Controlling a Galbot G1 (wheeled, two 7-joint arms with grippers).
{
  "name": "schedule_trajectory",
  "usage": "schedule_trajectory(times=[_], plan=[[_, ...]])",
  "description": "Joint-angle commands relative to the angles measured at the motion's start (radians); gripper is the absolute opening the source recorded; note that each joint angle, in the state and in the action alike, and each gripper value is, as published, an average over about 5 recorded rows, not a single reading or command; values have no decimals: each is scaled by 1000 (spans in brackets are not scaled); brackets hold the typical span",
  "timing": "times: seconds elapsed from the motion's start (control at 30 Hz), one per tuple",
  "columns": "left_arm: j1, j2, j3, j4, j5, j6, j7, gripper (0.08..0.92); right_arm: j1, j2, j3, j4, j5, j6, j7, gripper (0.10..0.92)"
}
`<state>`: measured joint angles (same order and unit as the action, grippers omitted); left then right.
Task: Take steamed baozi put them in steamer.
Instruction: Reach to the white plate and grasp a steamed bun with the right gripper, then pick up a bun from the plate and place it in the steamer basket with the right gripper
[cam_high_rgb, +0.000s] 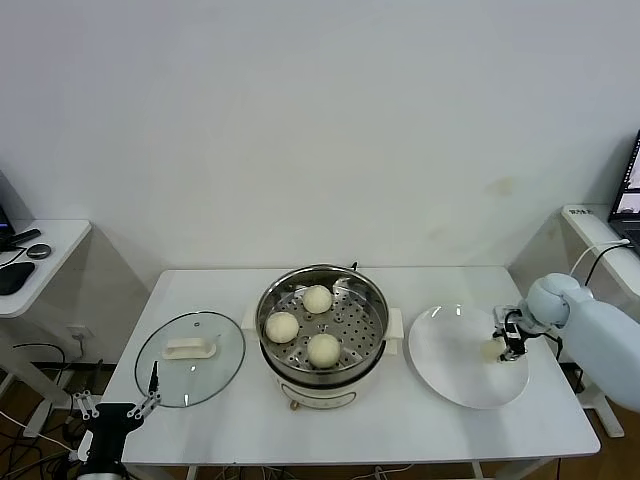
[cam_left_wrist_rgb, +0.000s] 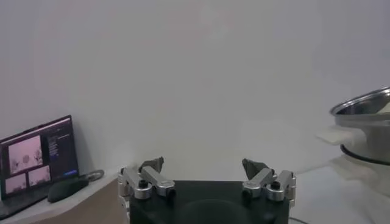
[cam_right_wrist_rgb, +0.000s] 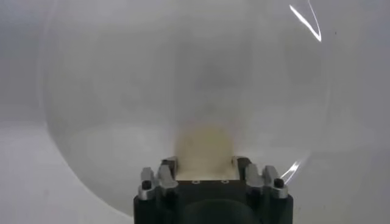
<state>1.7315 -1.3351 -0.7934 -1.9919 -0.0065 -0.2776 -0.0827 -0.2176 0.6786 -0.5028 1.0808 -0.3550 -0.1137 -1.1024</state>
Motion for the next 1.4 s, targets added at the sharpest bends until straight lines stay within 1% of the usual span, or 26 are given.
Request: schedule_trajectory(times=[0.03, 0.2, 0.33, 0.43, 0.53, 0.63, 0.73, 0.83, 1.0, 1.17, 1.4], plan=[[-1, 2, -1, 2, -1, 0, 1, 823, 142, -67, -139, 135, 130, -96, -20, 456], [-12, 2, 4, 7, -2, 1, 1, 823, 399, -137, -337, 293, 333, -188, -16, 445], [-20, 3, 14, 11, -4, 1, 1, 823, 675, -130, -545, 413, 521, -270, 16, 450], [-25, 6, 19, 12, -5, 1, 1, 823, 888, -77, -699, 495, 652, -340, 53, 454], [-29, 9, 21, 11, -6, 1, 1, 823, 1020, -1, -792, 567, 780, -415, 94, 458], [-30, 13, 20, 8, -9, 1, 1, 823, 1070, 81, -832, 619, 886, -499, 146, 461], [-29, 15, 16, 6, -12, 0, 1, 823, 1053, 154, -843, 646, 956, -568, 197, 465], [-26, 13, 11, 3, -12, 0, 0, 823, 993, 209, -844, 649, 973, -605, 246, 464], [-21, 8, 2, -1, -12, 0, 0, 823, 885, 271, -840, 597, 926, -613, 291, 459], [-19, 5, -6, -1, -14, 0, 0, 823, 787, 312, -815, 512, 849, -612, 288, 464], [-23, 2, -11, 0, -14, 1, 0, 823, 692, 329, -790, 424, 760, -594, 274, 465]])
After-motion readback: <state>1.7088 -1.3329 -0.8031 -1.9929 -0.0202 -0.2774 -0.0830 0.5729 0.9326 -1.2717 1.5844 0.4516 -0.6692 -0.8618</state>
